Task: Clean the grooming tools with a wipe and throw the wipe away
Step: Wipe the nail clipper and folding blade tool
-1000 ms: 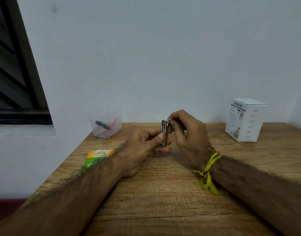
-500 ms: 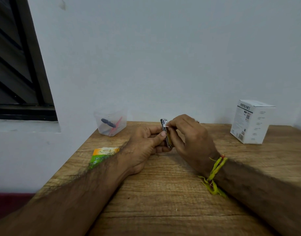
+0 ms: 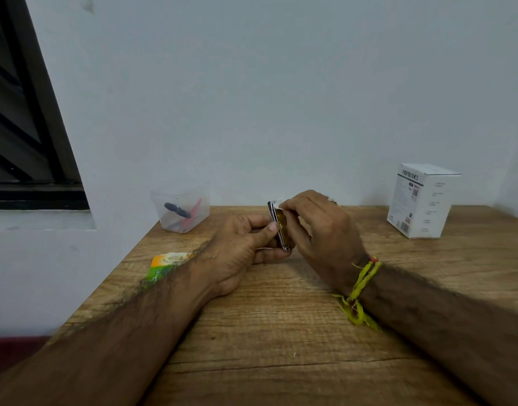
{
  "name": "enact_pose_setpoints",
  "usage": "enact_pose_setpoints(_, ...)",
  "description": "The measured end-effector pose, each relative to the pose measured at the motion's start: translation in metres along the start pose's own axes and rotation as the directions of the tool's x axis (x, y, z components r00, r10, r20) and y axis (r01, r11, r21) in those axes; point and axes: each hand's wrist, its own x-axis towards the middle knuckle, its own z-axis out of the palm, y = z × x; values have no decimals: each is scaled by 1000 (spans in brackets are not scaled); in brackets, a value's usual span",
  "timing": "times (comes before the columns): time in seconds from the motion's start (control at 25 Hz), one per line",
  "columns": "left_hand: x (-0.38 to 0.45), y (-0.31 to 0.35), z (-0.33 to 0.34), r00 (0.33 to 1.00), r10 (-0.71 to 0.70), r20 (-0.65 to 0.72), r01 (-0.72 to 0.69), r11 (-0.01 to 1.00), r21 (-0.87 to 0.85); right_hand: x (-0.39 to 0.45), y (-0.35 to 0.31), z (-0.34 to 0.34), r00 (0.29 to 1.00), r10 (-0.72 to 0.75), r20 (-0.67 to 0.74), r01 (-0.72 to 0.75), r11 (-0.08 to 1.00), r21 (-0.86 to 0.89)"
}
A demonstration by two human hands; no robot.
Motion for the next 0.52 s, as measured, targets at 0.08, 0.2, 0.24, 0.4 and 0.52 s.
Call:
enact_pose_setpoints(0.08, 1, 0, 1, 1000, -9, 2, 9, 1000, -12, -1, 1, -1, 1000, -12, -18, 12, 1000, -14)
enact_pose_setpoints(0.2, 0, 1, 1, 1000, -14, -2, 14, 1000, -14, -1, 1, 1, 999, -52, -13, 51, 998, -41)
enact_pose_setpoints(0.24, 0, 1, 1, 1000, -14, -5, 14, 1000, -17, -1, 1, 1, 998, -64, -15, 63, 996, -58)
enact_pose_setpoints(0.4, 0, 2, 2, 1000, -6, -28, 6, 1000, -24, 0, 0, 2, 996, -86, -36, 83, 992, -95)
enact_pose_setpoints(0.52, -1, 2, 4, 999, -5, -36, 5, 1000, -19, 1, 0, 2, 995, -96, -32, 92, 990, -102)
